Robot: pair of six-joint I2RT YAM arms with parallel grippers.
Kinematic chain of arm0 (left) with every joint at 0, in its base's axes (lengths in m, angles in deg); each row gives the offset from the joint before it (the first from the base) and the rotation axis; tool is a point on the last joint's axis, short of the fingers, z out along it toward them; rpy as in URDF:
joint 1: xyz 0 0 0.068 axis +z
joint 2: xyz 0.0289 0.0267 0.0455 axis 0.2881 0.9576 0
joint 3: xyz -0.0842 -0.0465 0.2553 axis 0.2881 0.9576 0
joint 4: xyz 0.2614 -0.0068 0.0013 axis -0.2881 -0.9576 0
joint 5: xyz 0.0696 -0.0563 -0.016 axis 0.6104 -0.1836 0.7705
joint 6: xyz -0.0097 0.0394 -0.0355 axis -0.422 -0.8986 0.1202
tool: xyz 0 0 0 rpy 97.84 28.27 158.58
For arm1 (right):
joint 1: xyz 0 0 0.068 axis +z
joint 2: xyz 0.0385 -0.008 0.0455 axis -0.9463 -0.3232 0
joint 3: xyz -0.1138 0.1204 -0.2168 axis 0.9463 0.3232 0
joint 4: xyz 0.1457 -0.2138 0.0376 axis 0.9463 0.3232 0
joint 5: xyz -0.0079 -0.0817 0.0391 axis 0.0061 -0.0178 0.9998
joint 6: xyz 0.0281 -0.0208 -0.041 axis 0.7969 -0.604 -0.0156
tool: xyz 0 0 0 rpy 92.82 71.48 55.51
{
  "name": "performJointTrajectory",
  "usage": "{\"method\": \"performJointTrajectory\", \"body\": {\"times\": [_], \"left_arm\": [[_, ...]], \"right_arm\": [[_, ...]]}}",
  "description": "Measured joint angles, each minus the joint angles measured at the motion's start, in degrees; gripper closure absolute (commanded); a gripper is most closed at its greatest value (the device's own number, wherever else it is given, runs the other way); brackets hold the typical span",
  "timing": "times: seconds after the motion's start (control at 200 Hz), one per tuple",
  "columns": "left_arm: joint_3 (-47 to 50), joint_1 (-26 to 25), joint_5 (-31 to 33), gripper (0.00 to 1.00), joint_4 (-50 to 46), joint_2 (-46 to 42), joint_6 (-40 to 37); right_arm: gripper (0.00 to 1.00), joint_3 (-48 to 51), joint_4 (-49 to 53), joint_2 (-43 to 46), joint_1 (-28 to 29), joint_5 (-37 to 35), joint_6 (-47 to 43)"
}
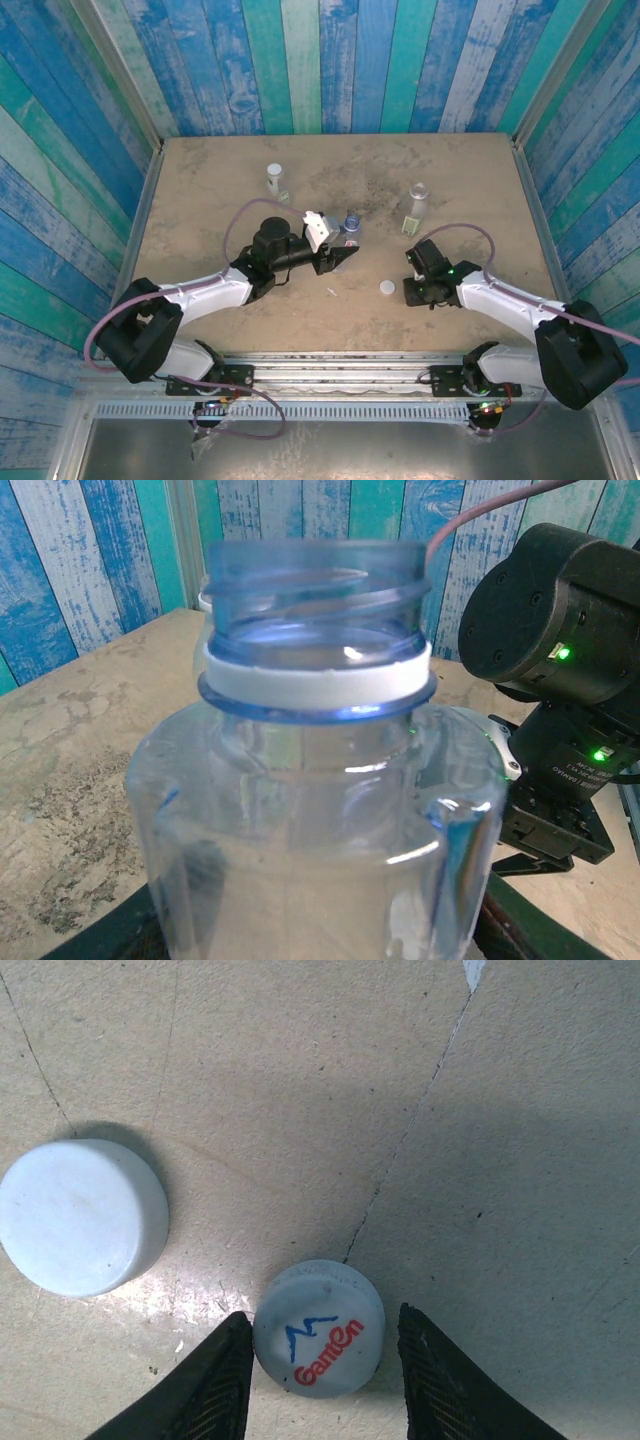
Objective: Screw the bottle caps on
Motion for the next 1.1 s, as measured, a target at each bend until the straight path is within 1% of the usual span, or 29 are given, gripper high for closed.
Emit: {"method": "performJointTrajectory", "body": {"times": [0.265, 0.606, 0.731, 0.932, 1.097], "left_arm": [[0.0, 0.0, 0.02, 0.44, -0.39, 0.0, -0.17], [0.57, 0.0, 0.24, 0.44, -0.48, -0.02, -0.2], [1.66, 0.0, 1.36, 0.44, -0.42, -0.5, -0.39], [4.13, 0.0, 2.89, 0.45, 0.39, -1.38, -0.57], [7.17, 0.0, 3.19, 0.45, 4.11, -1.46, 0.55]], "right_arm": [[0.65, -0.02, -0.52, -0.17, 0.0, 0.0, -0.02], [0.67, -0.04, -0.74, -0.2, 0.0, 0.04, -0.11], [0.66, -0.74, 1.14, 0.83, 0.0, 0.22, -0.35], [0.66, -5.84, 5.6, 3.3, 0.0, 1.9, -2.03], [0.66, -13.64, 10.27, 3.56, 0.0, 6.56, -3.74]]}}
